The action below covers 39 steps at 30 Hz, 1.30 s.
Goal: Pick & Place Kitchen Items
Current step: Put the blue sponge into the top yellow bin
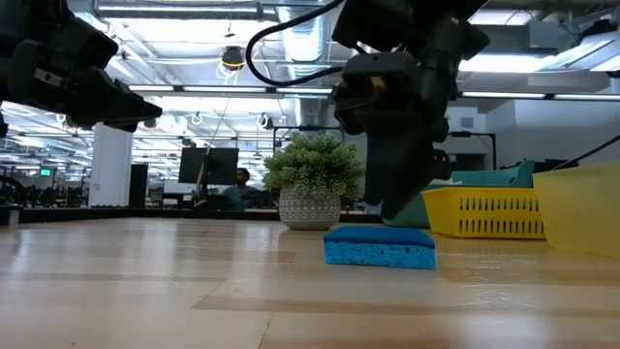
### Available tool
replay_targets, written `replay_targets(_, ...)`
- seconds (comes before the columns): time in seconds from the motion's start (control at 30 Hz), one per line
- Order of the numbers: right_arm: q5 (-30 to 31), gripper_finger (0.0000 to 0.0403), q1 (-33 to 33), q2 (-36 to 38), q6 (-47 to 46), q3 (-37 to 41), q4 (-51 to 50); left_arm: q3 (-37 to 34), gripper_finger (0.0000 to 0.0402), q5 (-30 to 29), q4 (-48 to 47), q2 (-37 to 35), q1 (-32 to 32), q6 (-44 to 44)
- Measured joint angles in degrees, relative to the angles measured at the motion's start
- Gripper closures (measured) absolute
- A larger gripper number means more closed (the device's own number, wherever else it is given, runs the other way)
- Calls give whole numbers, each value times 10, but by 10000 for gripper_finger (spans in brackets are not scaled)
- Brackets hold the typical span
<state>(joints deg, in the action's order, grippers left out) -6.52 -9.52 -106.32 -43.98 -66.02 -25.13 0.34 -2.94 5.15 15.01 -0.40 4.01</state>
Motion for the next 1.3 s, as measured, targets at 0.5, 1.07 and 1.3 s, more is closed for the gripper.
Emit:
replay_targets(0.5, -8, 227, -5, -37, 0, -1, 8, 0, 400, 0, 9, 2, 0, 0)
replay_targets(1.07, -25, 350, -4, -43, 13, 0, 15, 0, 400, 0, 14, 5, 0, 0)
replay_targets(1.3, -26, 394, -5, -40, 15, 0, 15, 0, 400, 0, 14, 5, 0, 0)
